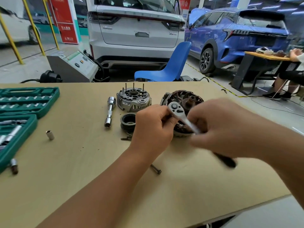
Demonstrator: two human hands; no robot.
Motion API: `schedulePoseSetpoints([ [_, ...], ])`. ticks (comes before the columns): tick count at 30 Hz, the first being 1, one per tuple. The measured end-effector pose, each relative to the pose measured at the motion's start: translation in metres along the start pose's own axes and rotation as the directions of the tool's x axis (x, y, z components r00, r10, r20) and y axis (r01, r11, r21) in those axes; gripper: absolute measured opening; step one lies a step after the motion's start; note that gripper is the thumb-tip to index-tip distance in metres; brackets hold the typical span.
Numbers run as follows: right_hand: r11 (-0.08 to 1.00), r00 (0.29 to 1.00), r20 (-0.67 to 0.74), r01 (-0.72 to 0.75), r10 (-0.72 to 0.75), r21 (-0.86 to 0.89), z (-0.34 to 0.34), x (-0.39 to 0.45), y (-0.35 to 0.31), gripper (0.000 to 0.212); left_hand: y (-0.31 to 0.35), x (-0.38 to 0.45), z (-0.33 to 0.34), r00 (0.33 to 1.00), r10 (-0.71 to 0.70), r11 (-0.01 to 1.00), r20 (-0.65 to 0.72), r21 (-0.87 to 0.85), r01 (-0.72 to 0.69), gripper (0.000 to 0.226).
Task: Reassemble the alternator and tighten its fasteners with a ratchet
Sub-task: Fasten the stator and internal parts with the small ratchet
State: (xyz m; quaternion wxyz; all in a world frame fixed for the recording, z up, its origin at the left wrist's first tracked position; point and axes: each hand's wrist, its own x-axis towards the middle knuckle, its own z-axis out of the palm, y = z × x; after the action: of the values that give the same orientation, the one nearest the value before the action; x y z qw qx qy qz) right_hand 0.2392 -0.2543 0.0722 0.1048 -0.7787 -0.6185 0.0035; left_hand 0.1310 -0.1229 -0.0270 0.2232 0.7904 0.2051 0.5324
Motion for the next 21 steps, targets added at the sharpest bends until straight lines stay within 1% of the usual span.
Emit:
schedulePoseSetpoints([
  [1, 0.996, 0.990, -0.140, -0.036, 0.024, -0.081, -0.005, 0.003, 0.007, 0.010, -0.001, 0.000, -0.001, 1.000, 0.012, 1.000, 0.017, 0.003, -0.012, 0.012],
  [2, 0.978, 0.959, -0.282, -0.085, 0.029, -0.189, -0.009, 0.004, 0.010, 0.007, -0.001, -0.001, -0.001, 0.999, 0.022, 1.000, 0.035, 0.005, -0.022, 0.008],
  [3, 0.967, 0.935, -0.354, -0.108, 0.020, -0.232, -0.011, 0.003, 0.012, 0.007, 0.000, 0.000, -0.001, 0.999, 0.027, 1.000, 0.043, 0.005, -0.027, 0.006],
  [4, 0.976, 0.945, -0.328, -0.078, 0.007, -0.204, -0.009, 0.001, 0.010, 0.012, 0.001, 0.000, 0.000, 0.999, 0.025, 1.000, 0.042, 0.000, -0.025, 0.007],
  [5, 0.992, 0.975, -0.223, -0.018, -0.010, -0.125, -0.006, -0.001, 0.003, 0.023, 0.002, 0.000, 0.001, 0.999, 0.016, 1.000, 0.032, -0.006, -0.016, 0.012],
  [6, 0.999, 0.997, -0.069, 0.021, -0.022, -0.024, 0.000, -0.004, -0.005, 0.032, 0.003, -0.001, 0.002, 1.000, 0.013, 1.000, 0.017, -0.008, -0.013, 0.021],
  [7, 0.999, 0.999, 0.031, 0.027, -0.028, 0.033, 0.003, -0.007, -0.011, 0.035, 0.003, -0.001, 0.002, 1.000, 0.024, 1.000, 0.001, -0.007, -0.024, 0.028],
  [8, 1.000, 1.000, 0.021, 0.017, -0.017, 0.020, 0.004, -0.006, -0.009, 0.032, 0.002, -0.001, 0.002, 0.999, 0.033, 0.999, -0.005, -0.007, -0.033, 0.028],
  [9, 0.999, 0.996, -0.080, -0.030, 0.028, -0.024, 0.001, -0.001, -0.004, 0.024, 0.001, -0.001, 0.001, 0.999, 0.034, 0.999, 0.003, -0.004, -0.034, 0.024],
  [10, 0.991, 0.973, -0.223, -0.083, 0.059, -0.102, -0.003, 0.002, 0.002, 0.019, 0.000, -0.001, 0.000, 0.999, 0.036, 0.999, 0.022, 0.001, -0.036, 0.017],
  [11, 0.974, 0.940, -0.333, -0.141, 0.076, -0.178, -0.005, 0.004, 0.004, 0.019, -0.001, -0.001, -0.001, 0.998, 0.041, 0.999, 0.037, 0.005, -0.041, 0.011],
  [12, 0.968, 0.927, -0.369, -0.150, 0.067, -0.201, -0.004, 0.004, 0.005, 0.020, 0.000, -0.001, -0.001, 0.998, 0.040, 0.999, 0.040, 0.006, -0.041, 0.008],
  [13, 0.978, 0.945, -0.322, -0.122, 0.062, -0.167, -0.002, 0.003, 0.001, 0.021, 0.000, -0.001, 0.000, 0.999, 0.035, 0.999, 0.031, 0.002, -0.035, 0.008],
  [15, 0.998, 0.997, -0.070, -0.030, 0.033, 0.047, 0.004, -0.001, -0.012, 0.026, 0.002, -0.001, 0.001, 1.000, 0.024, 1.000, 0.007, -0.007, -0.024, 0.021],
  [16, 0.996, 1.000, -0.006, -0.016, 0.016, 0.088, 0.007, -0.002, -0.013, 0.025, 0.002, -0.001, 0.001, 1.000, 0.030, 1.000, 0.000, -0.006, -0.030, 0.027],
  [17, 0.998, 0.999, -0.036, -0.030, 0.032, 0.048, 0.006, 0.000, -0.009, 0.019, 0.001, 0.000, 0.000, 0.999, 0.033, 0.999, 0.011, -0.003, -0.033, 0.028],
  [18, 0.998, 0.987, -0.146, -0.063, 0.059, -0.023, 0.003, 0.004, -0.002, 0.014, 0.000, 0.000, -0.001, 0.999, 0.036, 0.999, 0.036, 0.000, -0.036, 0.021],
  [19, 0.986, 0.959, -0.273, -0.111, 0.075, -0.121, -0.002, 0.007, 0.003, 0.014, -0.001, 0.000, -0.002, 0.998, 0.040, 0.999, 0.058, -0.002, -0.040, 0.013],
  [20, 0.973, 0.934, -0.352, -0.139, 0.067, -0.182, -0.004, 0.008, 0.005, 0.014, -0.001, 0.000, -0.002, 0.997, 0.039, 0.999, 0.065, -0.013, -0.038, 0.008],
  [21, 0.977, 0.935, -0.351, -0.118, 0.049, -0.177, -0.003, 0.006, 0.004, 0.014, 0.000, 0.000, -0.002, 0.998, 0.030, 0.999, 0.060, -0.027, -0.028, 0.008],
])
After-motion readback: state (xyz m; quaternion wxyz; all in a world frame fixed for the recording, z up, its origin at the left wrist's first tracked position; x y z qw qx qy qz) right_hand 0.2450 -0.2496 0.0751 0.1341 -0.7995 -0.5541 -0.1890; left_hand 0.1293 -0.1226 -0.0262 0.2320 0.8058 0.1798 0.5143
